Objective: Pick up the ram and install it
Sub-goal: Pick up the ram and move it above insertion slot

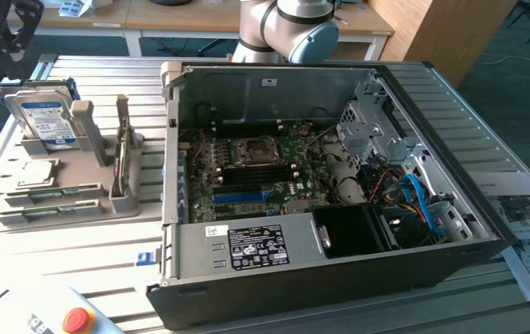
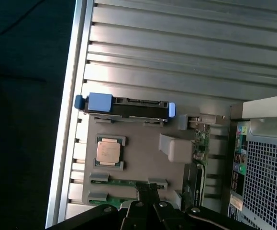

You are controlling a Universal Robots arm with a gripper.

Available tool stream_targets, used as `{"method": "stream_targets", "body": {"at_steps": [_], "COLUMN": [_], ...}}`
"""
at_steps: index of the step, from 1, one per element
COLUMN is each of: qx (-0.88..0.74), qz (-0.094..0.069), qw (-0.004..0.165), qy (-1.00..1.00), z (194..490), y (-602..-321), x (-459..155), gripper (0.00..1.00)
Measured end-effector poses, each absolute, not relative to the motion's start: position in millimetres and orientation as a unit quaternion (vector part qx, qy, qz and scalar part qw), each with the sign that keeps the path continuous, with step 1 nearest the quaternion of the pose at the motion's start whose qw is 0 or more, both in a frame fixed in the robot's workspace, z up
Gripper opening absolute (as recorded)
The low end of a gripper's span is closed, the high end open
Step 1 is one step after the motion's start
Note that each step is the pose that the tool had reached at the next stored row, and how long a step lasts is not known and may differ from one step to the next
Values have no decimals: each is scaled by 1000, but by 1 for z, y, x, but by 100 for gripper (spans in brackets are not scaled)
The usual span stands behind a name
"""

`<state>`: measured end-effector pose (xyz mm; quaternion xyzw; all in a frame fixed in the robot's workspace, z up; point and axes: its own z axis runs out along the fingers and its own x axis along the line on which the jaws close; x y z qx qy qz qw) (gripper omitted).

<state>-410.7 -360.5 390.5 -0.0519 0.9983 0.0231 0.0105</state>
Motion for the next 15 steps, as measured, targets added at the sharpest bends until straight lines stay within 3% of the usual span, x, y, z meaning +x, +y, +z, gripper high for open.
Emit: {"method": "stream_targets", "body": {"at_steps": [15], "qx": [-150], "qz": [24], "qw": [8], "qy": [988], "z": [390], "y": [-361], "x": [-411], "gripper": [10]}}
